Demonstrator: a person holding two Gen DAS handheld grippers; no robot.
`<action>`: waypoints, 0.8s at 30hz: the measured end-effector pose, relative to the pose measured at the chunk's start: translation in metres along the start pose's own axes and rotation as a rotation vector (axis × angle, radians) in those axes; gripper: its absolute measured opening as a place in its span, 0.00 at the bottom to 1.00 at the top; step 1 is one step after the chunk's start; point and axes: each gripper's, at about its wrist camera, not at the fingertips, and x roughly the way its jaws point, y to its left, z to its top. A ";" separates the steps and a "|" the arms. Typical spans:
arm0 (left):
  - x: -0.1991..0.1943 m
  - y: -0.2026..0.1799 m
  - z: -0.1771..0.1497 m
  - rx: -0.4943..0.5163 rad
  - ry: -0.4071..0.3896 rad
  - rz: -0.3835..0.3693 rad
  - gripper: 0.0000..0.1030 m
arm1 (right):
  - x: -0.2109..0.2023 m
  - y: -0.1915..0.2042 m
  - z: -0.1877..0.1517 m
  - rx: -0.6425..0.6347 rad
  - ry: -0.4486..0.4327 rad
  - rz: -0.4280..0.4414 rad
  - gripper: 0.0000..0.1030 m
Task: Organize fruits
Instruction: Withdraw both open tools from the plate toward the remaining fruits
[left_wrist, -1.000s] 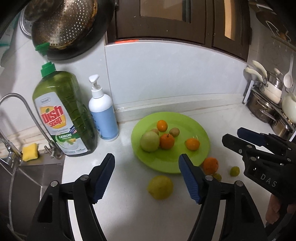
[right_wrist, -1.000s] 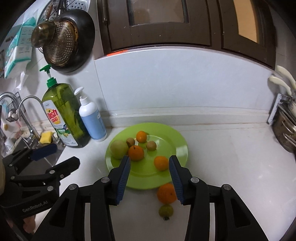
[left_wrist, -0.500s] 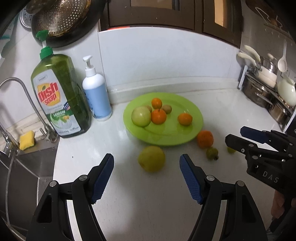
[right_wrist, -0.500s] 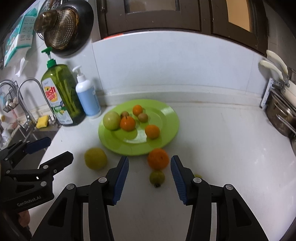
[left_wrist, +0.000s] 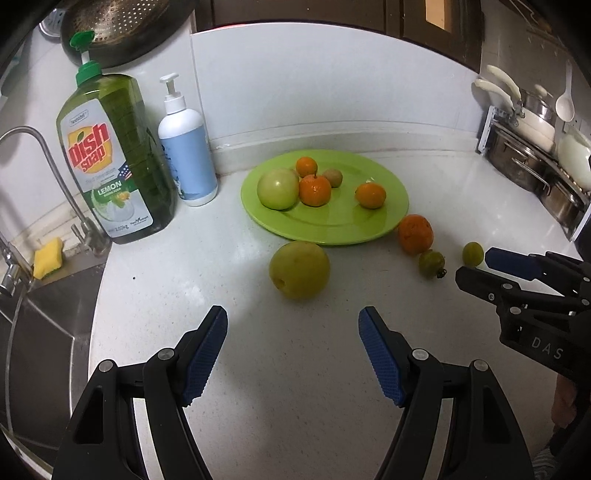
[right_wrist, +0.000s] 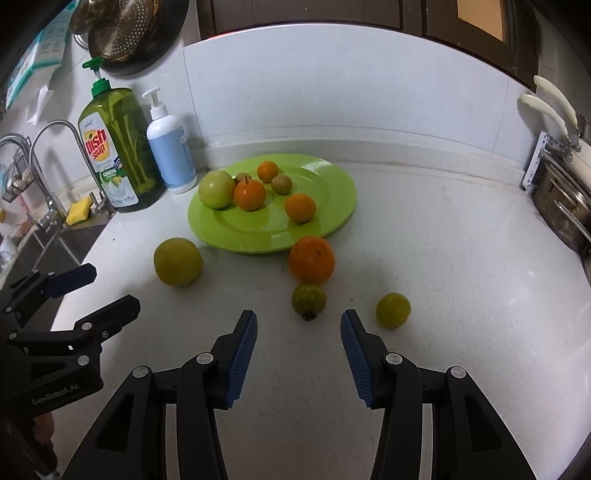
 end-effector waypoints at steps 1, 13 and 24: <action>0.002 0.000 0.000 0.004 -0.002 0.000 0.71 | 0.001 -0.001 0.000 0.002 0.000 0.002 0.47; 0.032 0.004 0.012 0.025 0.003 -0.008 0.71 | 0.031 -0.005 0.008 0.010 0.029 -0.004 0.47; 0.061 0.003 0.021 0.046 0.023 -0.044 0.70 | 0.055 -0.011 0.011 0.032 0.066 0.008 0.47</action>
